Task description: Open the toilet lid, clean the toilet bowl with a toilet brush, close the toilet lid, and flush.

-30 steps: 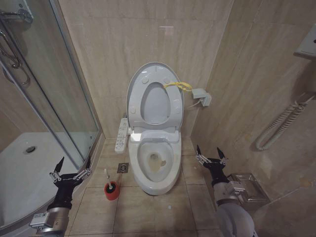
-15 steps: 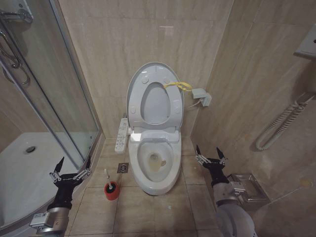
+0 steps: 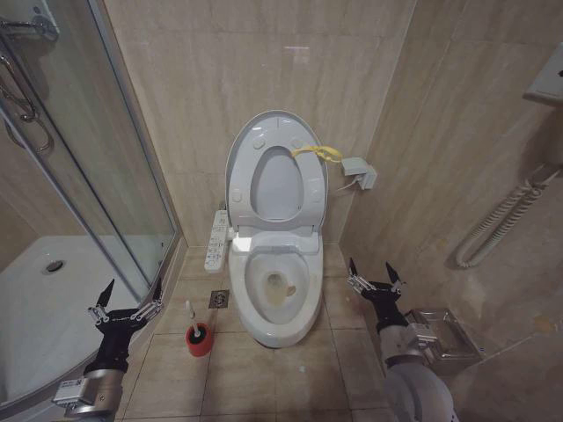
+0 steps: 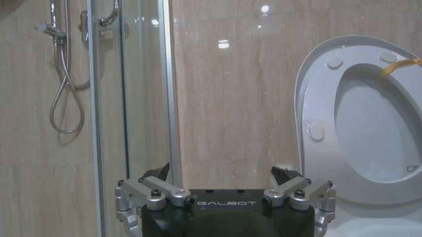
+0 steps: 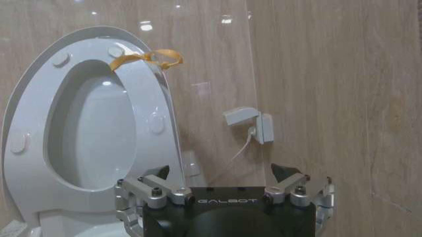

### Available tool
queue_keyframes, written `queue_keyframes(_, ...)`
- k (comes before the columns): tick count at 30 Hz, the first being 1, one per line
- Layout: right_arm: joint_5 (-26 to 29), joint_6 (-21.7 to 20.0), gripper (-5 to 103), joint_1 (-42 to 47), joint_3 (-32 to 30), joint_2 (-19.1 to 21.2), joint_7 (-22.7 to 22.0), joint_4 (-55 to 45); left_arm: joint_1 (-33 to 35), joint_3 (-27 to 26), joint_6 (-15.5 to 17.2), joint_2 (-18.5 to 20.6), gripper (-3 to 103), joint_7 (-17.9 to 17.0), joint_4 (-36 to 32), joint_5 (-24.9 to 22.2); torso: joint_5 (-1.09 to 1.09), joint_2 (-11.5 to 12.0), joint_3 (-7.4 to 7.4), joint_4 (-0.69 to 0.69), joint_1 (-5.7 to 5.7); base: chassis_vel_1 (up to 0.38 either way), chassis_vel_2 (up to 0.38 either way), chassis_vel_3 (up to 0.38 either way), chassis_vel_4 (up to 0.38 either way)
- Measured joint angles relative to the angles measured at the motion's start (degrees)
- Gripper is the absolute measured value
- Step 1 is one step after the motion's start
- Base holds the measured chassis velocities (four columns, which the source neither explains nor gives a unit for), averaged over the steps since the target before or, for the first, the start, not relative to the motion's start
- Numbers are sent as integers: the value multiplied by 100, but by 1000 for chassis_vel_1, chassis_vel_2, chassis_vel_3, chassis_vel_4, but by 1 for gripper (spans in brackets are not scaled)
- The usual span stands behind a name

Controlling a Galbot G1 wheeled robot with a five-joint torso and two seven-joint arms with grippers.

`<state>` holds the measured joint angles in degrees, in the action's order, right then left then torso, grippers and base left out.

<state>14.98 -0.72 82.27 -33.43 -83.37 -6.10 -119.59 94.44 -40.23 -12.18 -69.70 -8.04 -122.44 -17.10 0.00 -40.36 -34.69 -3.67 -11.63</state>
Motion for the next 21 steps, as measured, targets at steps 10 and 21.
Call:
queue_keyframes(10, 2, -3, 100, 0, 0, 1, -3, 0, 0, 0, 0, 0, 100, 0, 0, 0, 0, 0, 0, 0, 0, 0, 0, 0, 0)
queue_keyframes(21, 5, -3, 100, -1, 0, 1, -6, 0, 0, 0, 0, 0, 100, 0, 0, 0, 0, 0, 0, 0, 0, 0, 0, 0, 0)
